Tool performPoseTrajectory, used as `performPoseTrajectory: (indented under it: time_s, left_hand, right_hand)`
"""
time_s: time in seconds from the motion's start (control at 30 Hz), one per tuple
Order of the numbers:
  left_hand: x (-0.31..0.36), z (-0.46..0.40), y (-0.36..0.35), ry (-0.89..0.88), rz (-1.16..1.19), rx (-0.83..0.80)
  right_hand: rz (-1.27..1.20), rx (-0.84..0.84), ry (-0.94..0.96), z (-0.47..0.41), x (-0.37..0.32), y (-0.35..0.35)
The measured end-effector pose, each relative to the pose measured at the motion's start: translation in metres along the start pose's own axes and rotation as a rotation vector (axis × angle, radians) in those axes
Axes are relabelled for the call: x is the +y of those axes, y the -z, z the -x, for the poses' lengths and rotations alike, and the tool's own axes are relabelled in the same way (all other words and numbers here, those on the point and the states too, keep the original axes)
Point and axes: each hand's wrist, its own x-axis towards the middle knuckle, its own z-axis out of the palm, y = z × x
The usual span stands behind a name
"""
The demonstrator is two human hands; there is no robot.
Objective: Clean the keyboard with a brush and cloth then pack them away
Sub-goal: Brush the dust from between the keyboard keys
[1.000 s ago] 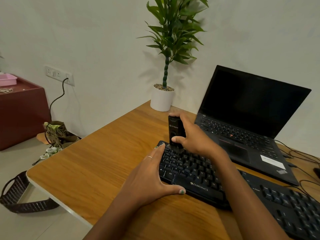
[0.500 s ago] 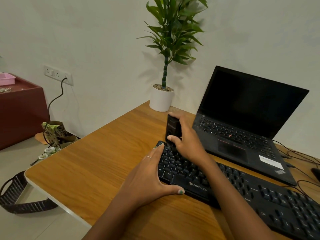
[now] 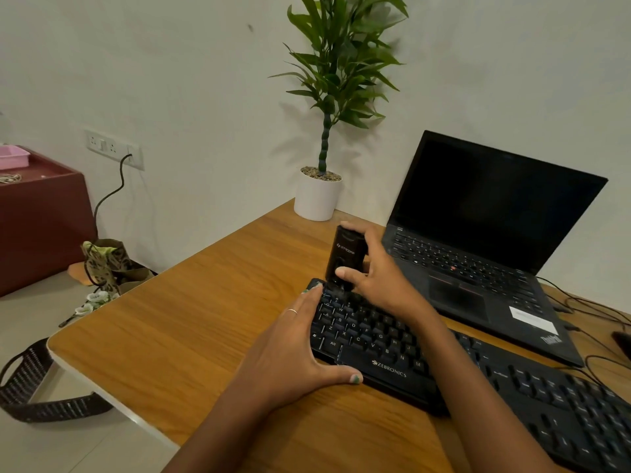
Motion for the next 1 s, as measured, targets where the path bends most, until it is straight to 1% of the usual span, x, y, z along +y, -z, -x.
performPoseTrajectory:
  time_s: [0.03,0.1,0.2,0.27,0.33,0.4,0.43,0.5,0.6,0.63,0.7,0.77,0.8,0.9,0.93,1.0]
  left_hand:
    - [0.000,0.000,0.000,0.001,-0.002,-0.003]
    - [0.000,0.000,0.001,0.004,-0.007,-0.008]
    - [0.001,0.001,0.001,0.004,-0.002,0.001]
    - [0.001,0.001,0.001,-0.003,0.003,0.007]
    - [0.002,0.002,0.002,-0.007,0.005,0.007]
    - [0.002,0.001,0.002,-0.003,0.009,0.003]
    - [0.002,0.001,0.002,0.002,0.006,-0.004]
    - [0.003,0.000,0.003,0.017,-0.005,-0.015]
    - [0.004,0.000,0.003,0.037,-0.073,0.002]
    - [0.004,0.000,0.003,0.040,-0.117,0.012]
    - [0.005,0.000,0.005,0.048,-0.170,0.018]
    - [0.007,0.001,0.006,0.061,-0.160,0.012]
    - [0.009,0.002,0.007,0.067,-0.144,0.009]
    - [0.011,0.003,0.008,0.076,-0.127,0.007]
    - [0.010,0.002,0.008,0.074,-0.127,0.009]
    - [0.007,0.001,0.006,0.072,-0.130,0.012]
  right_hand:
    - [-0.011,-0.038,-0.020,-0.001,0.000,0.009]
    - [0.062,-0.075,-0.028,-0.001,-0.002,0.018]
    - [0.222,0.029,0.009,0.000,-0.005,0.000]
    - [0.259,0.073,0.075,0.002,-0.004,-0.014]
    - [0.202,0.027,0.073,0.002,-0.005,-0.013]
    - [0.106,-0.068,0.007,0.001,-0.008,0.001]
    - [0.095,-0.101,-0.017,0.001,-0.009,0.008]
    - [0.157,-0.095,-0.035,0.002,-0.009,0.012]
    - [0.314,-0.003,0.024,0.006,-0.013,-0.002]
    - [0.308,-0.010,0.039,0.006,-0.014,-0.004]
    - [0.210,-0.102,0.012,0.005,-0.018,-0.001]
    - [0.170,-0.164,-0.024,0.005,-0.020,0.005]
    - [0.204,-0.136,-0.024,0.006,-0.020,0.005]
    - [0.348,0.039,0.042,0.010,-0.017,-0.007]
    - [0.339,0.053,0.052,0.011,-0.016,-0.010]
    - [0.273,-0.010,0.029,0.010,-0.016,-0.008]
